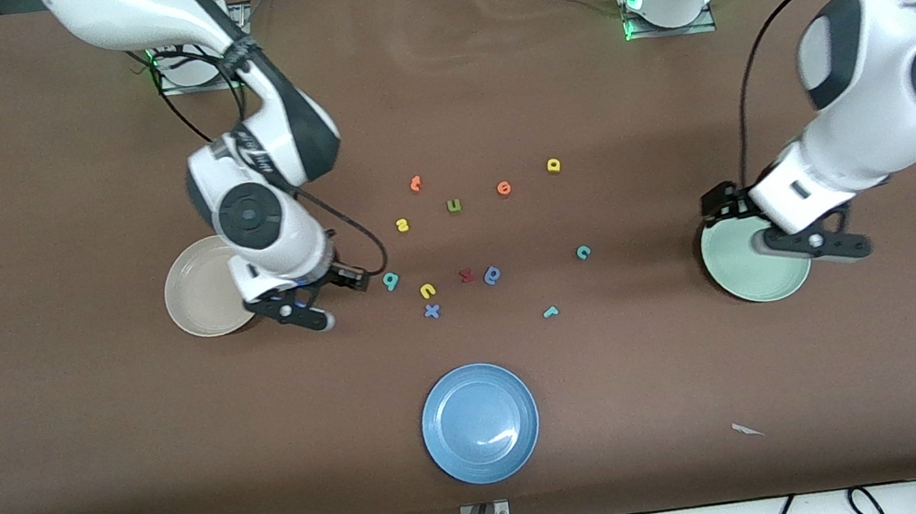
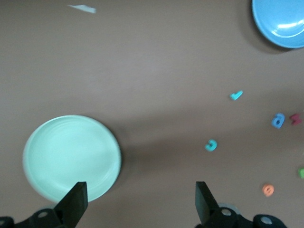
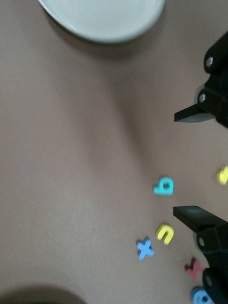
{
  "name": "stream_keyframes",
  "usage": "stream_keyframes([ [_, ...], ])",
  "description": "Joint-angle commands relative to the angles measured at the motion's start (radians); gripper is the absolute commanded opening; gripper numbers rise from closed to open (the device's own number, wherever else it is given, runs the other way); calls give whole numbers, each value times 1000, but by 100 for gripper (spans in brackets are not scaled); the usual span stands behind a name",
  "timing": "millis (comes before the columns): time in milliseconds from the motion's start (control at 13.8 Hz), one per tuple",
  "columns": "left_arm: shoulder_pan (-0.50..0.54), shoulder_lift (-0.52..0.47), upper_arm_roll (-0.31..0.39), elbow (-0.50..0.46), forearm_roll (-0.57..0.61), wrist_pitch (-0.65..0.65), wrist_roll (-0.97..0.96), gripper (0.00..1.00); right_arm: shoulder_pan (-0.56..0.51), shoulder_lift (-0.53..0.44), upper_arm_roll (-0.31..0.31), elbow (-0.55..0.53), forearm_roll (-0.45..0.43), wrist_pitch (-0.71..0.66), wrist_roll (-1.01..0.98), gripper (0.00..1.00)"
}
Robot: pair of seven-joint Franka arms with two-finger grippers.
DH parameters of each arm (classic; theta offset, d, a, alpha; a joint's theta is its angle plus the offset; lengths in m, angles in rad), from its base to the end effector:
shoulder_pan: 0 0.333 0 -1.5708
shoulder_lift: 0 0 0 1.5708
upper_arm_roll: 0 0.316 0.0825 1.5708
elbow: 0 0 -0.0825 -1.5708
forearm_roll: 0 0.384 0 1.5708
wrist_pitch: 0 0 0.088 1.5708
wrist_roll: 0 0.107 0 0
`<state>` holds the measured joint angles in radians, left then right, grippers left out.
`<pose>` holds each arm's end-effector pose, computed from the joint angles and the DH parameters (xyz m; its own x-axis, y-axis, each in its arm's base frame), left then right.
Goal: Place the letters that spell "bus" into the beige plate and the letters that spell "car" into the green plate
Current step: 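Reach the right gripper to the cyan b while the left gripper reaches the cyan c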
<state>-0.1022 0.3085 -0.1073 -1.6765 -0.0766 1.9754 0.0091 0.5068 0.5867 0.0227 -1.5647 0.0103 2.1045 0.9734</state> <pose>0.6323 -0.1331 0.4235 0.9831 -0.1827 -0.0090 -0.1808 -0.9782 0.1026 0.5988 0.3485 0.2979 0.8981 -0.4376 -0.0439 -0.4368 -0.8991 0.0268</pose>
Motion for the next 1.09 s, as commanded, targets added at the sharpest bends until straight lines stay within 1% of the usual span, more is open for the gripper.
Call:
stream_keyframes([
  [0,-1,37,-55,-76,-3,147,-66,100,47,71,-7,38,-9,67,96,71],
  [145,-4,70,-84,-126,-2,258,-78,100,61,102,-9,35,-12,110,122,69],
  [362,-71,144,-83,-149,3,376,-155,100,64,139,-9,29,-13,143,130,69],
  [506,-109,198,-83,-149,73,402,-222,100,65,163,-9,20,-10,158,130,70],
  [651,-132,231,-84,-150,151,418,-305,100,70,182,-9,17,-4,169,130,70],
  [724,-142,247,-84,-155,161,430,-316,100,72,186,-9,15,-3,190,130,70],
  [941,-166,271,-84,-215,162,517,-316,100,78,205,-9,14,-3,198,128,69],
  [1013,-166,274,-86,-224,162,519,-316,98,78,206,-9,14,-4,203,128,70],
])
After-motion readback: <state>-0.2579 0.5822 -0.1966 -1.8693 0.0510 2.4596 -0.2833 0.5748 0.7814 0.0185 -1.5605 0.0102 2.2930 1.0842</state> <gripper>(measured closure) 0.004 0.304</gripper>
